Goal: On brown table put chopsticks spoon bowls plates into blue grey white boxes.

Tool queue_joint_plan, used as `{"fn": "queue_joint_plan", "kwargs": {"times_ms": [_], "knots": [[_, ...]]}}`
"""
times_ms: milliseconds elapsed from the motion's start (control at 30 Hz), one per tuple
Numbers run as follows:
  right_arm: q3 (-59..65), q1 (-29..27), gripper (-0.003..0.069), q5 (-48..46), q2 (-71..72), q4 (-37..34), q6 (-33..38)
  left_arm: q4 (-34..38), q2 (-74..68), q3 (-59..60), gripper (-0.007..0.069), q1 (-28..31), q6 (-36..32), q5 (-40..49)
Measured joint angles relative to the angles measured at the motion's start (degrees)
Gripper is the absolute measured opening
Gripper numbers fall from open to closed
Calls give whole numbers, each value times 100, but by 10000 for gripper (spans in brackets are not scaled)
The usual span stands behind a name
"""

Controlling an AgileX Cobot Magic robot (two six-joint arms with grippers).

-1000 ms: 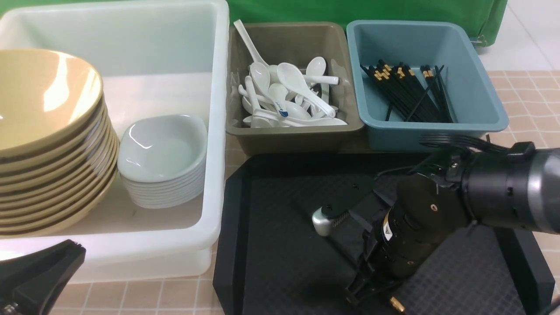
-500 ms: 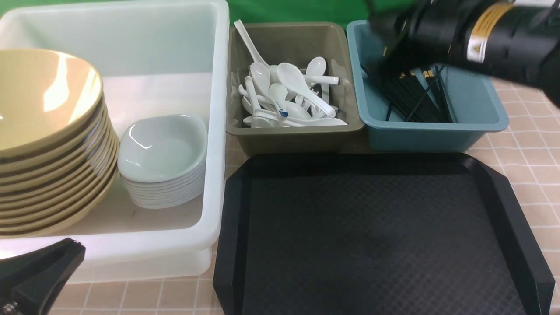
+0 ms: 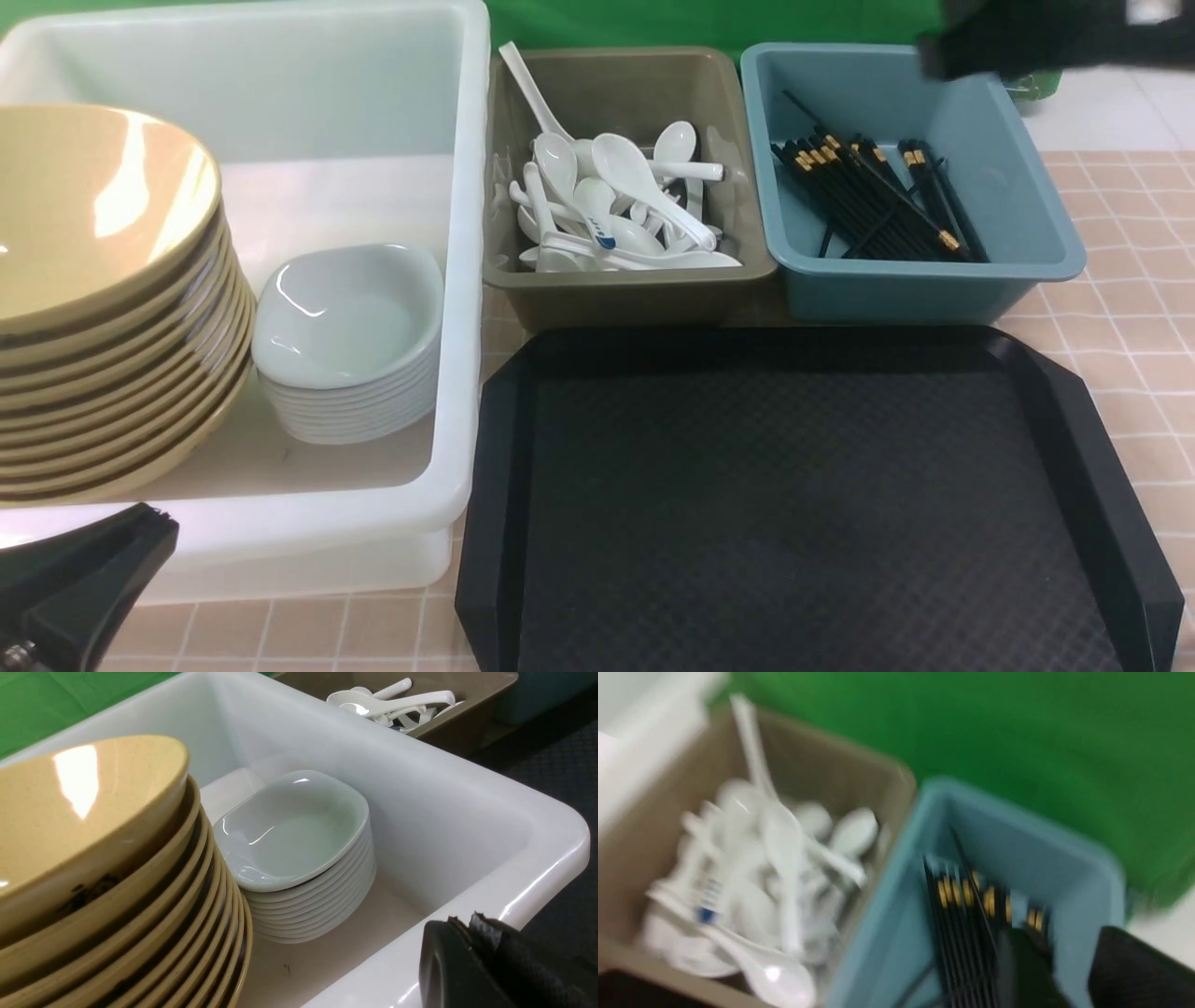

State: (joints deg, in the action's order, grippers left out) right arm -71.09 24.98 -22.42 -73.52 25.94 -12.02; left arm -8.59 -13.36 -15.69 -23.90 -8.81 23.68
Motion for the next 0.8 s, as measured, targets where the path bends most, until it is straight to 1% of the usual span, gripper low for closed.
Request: {"fn": "queue_joint_plan", "kwargs": {"times_ms": [33,67,133,233,300,367,400,467,500,567,600,633,667,700,733,767,800], "knots": [[105,74,119,99,219,0,54,0,0,0,4,0,0,0],[454,367,67,450,803,0,199,5,0,0,4,0,0,0],[949,663,39,936,1414,0,302,5,0,0,4,0,0,0],[1874,894,36,1670,2188,4,281,5,0,0,4,0,0,0],[2497,953,36,1982,2658,6,141,5,0,0,4,0,0,0],[3207,964,36,2086,2995,11,-223,5,0,0,4,0,3,0],[3267,970,36,2086,3049,11,-302,5,0,0,4,0,3,0],[4010,982,36,2023,3315,13,-817,5,0,0,4,0,7,0],[4062,982,36,2023,3329,13,-875,5,0,0,4,0,7,0],[4729,987,36,2017,3427,13,-1776,5,0,0,4,0,7,0],[4729,987,36,2017,3432,18,-1776,5,0,0,4,0,7,0],[5074,980,36,1899,3432,18,-2577,5,0,0,4,0,7,0],[5237,942,37,1767,3432,18,-3045,5,0,0,4,0,7,0],[5267,933,37,1732,3432,18,-3134,5,0,0,4,0,7,0],[5453,841,38,1319,3432,12,-3696,5,0,0,4,0,7,0],[5534,773,38,989,3432,12,-3864,5,0,0,4,0,7,0],[5560,749,38,923,3432,12,-3905,5,0,0,4,0,7,0]]}}
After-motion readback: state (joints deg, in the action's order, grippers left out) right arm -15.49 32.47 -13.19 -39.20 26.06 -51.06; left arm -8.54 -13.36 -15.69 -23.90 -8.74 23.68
